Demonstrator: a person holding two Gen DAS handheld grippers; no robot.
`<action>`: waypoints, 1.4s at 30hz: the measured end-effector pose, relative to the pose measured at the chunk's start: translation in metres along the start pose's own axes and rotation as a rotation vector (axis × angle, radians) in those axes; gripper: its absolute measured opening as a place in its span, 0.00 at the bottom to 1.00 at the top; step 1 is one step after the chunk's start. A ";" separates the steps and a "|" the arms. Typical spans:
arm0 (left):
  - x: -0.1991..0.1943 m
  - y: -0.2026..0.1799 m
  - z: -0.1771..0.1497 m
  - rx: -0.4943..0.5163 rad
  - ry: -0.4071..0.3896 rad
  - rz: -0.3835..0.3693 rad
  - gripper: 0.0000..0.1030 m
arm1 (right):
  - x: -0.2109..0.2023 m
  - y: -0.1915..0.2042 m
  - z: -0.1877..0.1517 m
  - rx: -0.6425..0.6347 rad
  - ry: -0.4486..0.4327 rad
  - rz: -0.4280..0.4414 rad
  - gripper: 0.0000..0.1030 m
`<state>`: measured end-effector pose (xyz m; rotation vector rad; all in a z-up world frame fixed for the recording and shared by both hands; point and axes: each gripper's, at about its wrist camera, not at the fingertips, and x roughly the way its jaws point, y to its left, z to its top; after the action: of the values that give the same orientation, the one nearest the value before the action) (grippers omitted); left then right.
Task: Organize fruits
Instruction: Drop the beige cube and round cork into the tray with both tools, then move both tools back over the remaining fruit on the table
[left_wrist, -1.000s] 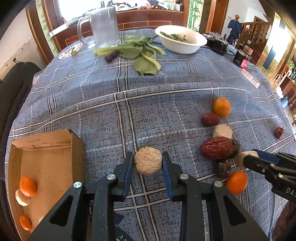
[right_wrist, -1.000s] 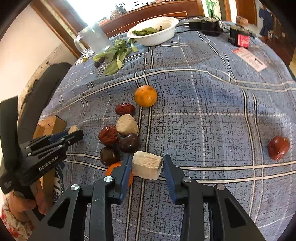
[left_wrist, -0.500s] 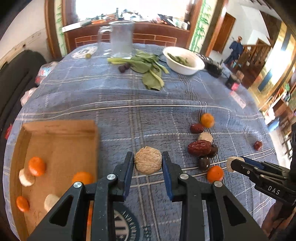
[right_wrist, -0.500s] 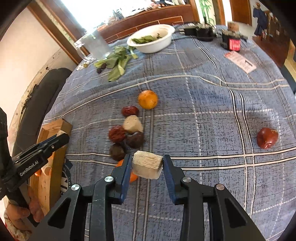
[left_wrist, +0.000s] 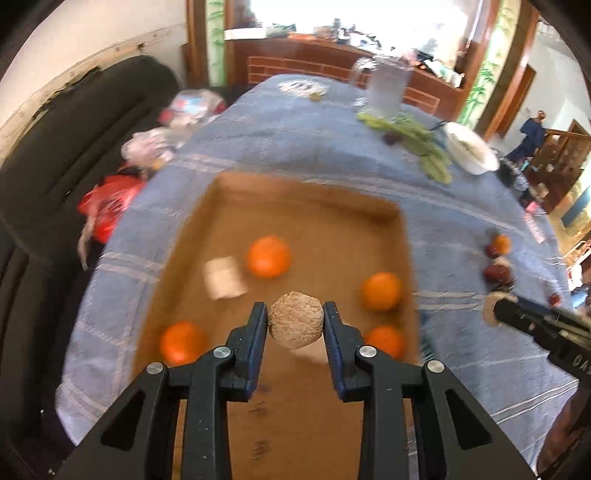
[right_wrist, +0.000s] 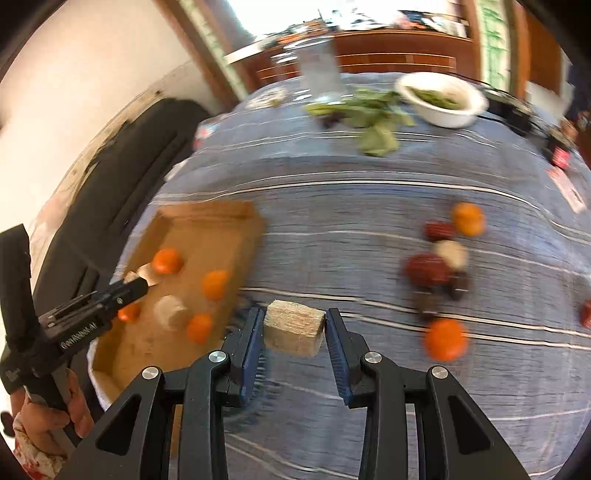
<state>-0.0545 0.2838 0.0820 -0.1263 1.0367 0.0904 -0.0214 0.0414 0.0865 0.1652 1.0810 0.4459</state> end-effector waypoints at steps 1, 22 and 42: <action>0.002 0.009 -0.005 -0.006 0.012 0.009 0.29 | 0.005 0.013 0.001 -0.017 0.007 0.009 0.36; -0.010 0.068 0.018 -0.112 0.002 -0.085 0.47 | 0.089 0.141 -0.027 -0.185 0.191 0.029 0.37; 0.003 -0.112 0.034 0.233 0.134 -0.341 0.69 | -0.047 -0.002 -0.070 0.227 -0.079 -0.273 0.58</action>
<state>-0.0085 0.1781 0.1037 -0.0959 1.1374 -0.3516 -0.1008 0.0135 0.0916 0.2299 1.0572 0.0696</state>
